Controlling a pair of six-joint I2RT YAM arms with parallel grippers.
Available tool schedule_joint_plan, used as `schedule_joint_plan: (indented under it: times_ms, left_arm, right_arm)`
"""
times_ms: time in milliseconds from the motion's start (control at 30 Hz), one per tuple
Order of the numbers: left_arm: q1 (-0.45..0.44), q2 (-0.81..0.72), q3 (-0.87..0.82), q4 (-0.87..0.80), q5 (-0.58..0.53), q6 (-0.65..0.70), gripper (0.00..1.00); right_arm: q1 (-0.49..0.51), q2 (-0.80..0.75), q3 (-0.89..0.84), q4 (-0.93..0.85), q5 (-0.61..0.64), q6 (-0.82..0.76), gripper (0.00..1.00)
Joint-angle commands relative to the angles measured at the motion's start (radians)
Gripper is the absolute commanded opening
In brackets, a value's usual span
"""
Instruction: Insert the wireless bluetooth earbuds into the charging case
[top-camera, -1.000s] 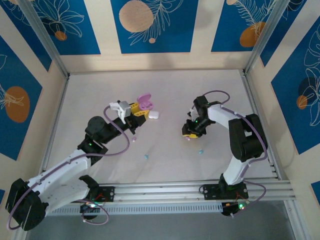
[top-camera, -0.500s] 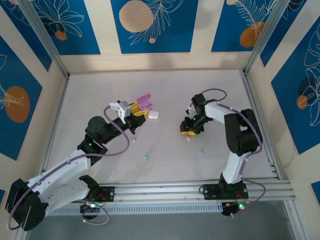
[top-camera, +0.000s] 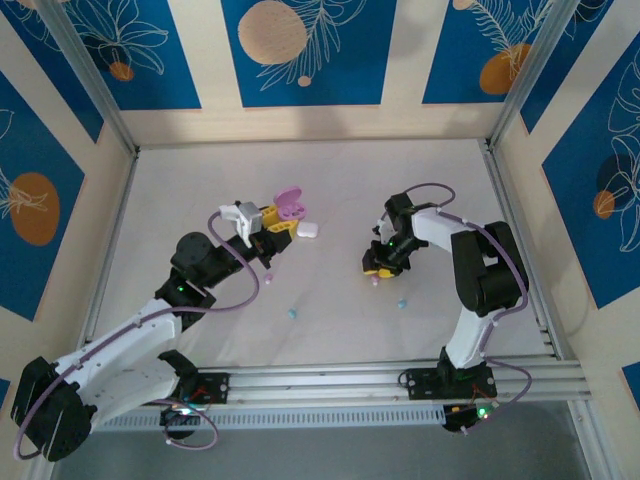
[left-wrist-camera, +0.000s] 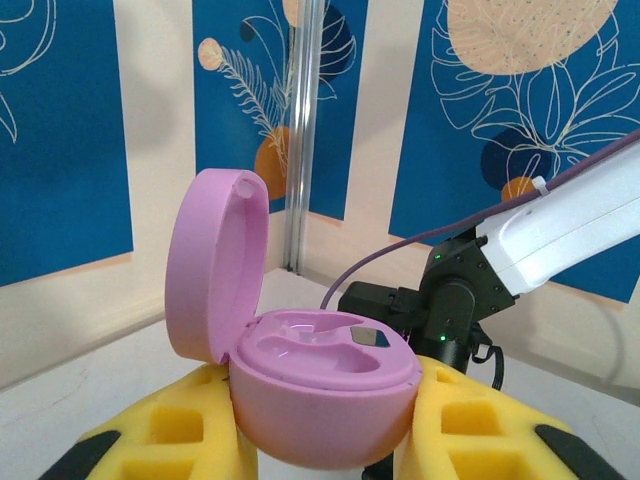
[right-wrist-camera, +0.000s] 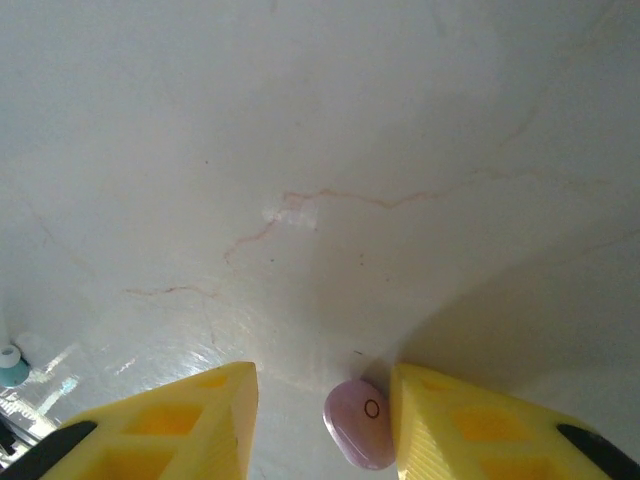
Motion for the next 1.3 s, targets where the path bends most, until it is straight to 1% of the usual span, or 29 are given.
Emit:
schedule_joint_plan:
  times_ms: [0, 600, 933, 1267]
  left_arm:
    - [-0.006, -0.001, 0.007, 0.027, -0.003, -0.015, 0.26]
    - [-0.005, 0.027, 0.020, 0.039, 0.003, -0.023, 0.27]
    - [-0.005, 0.014, 0.016, 0.030, 0.000, -0.019, 0.27]
    - [-0.004, 0.002, 0.011, 0.020, -0.005, -0.017, 0.27]
  right_arm:
    - [0.008, -0.023, -0.007, -0.036, -0.030, -0.018, 0.40]
    - [0.021, 0.005, 0.002, -0.069, -0.021, -0.035, 0.35]
    - [0.031, 0.012, 0.010, -0.083, -0.009, -0.036, 0.34]
    - [0.045, 0.015, 0.025, -0.097, 0.005, -0.025, 0.30]
